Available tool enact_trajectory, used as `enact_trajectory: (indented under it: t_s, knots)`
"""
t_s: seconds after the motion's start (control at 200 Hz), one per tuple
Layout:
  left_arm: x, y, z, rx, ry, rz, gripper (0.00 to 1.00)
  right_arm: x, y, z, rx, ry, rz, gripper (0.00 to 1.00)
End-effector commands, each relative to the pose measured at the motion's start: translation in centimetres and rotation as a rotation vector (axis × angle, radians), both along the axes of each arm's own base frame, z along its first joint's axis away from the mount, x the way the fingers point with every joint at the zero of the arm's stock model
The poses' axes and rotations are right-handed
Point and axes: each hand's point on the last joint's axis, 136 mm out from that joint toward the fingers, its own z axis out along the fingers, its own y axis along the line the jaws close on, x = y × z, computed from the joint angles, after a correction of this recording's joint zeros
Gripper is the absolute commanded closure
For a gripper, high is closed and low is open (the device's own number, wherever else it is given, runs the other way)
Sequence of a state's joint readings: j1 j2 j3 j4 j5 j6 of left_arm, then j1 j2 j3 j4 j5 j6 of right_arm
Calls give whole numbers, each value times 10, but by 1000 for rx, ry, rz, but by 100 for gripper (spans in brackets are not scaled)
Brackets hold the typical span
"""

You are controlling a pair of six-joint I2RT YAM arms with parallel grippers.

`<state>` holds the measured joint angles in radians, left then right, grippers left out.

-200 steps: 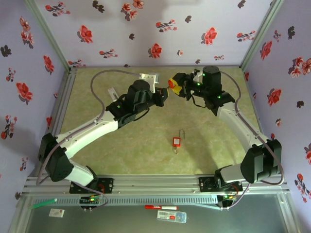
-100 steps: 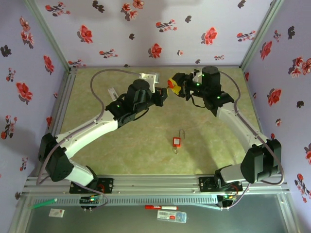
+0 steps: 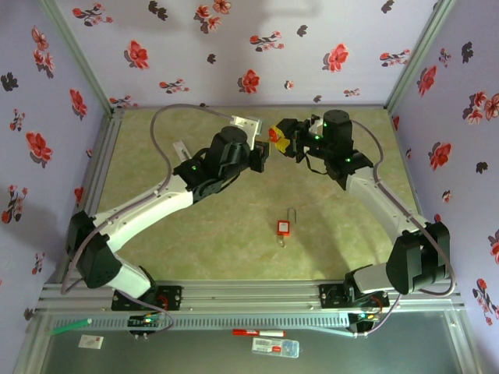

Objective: Unlock with the key

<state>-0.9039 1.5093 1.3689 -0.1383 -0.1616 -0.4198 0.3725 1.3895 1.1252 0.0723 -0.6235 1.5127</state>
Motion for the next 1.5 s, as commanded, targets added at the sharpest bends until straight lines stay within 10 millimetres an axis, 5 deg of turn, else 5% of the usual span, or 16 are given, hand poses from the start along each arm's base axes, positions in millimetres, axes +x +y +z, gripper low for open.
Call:
enact_trajectory:
  t_s: [0.0,0.565,1.17,1.495]
  knots:
    - [-1,-22,30,-130,-9,-48,100,-17,20,13,60,-24,82,96]
    - [-15,-30,43,-314,41,-190,100,-22,22,18,133,-17,97,97]
    - [-11,0,38,-12,29,-181,100,-36,30,15,156,3,166,99]
    - [-28,-21,48,80,-71,-213,100,-39,39,7,137,22,169,100]
